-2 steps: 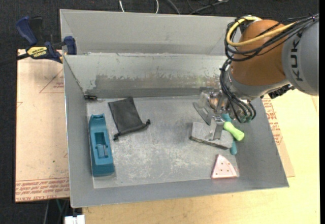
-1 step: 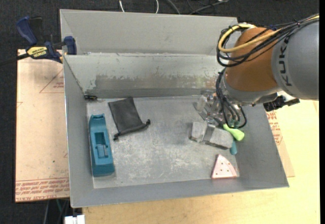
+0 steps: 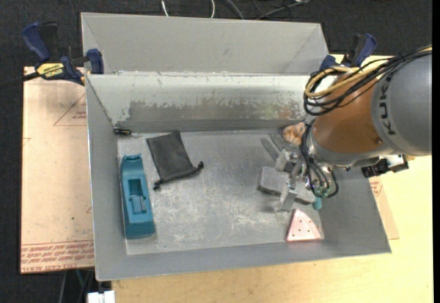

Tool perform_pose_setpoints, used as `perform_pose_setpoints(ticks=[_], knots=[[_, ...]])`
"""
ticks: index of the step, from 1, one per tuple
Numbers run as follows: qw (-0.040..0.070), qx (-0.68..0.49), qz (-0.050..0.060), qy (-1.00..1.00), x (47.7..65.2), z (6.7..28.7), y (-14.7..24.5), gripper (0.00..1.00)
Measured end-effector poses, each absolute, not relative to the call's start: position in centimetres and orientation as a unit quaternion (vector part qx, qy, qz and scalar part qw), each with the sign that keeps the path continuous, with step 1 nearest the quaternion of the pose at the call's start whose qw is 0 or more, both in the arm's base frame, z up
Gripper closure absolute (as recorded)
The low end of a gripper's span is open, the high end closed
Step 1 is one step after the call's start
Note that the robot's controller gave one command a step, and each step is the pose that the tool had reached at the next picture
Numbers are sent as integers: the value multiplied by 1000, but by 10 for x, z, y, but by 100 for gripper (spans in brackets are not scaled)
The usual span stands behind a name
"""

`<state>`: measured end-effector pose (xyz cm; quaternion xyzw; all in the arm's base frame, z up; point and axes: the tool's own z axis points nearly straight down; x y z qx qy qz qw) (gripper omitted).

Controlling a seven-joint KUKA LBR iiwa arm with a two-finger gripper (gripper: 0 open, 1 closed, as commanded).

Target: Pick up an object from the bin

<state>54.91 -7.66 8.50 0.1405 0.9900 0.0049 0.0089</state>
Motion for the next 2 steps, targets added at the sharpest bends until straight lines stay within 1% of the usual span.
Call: perform_pose_setpoints(ticks=[1, 2], knots=[[12, 104, 6, 994, 572, 112, -48, 100], [12, 105, 6, 994, 572, 112, -48, 100]])
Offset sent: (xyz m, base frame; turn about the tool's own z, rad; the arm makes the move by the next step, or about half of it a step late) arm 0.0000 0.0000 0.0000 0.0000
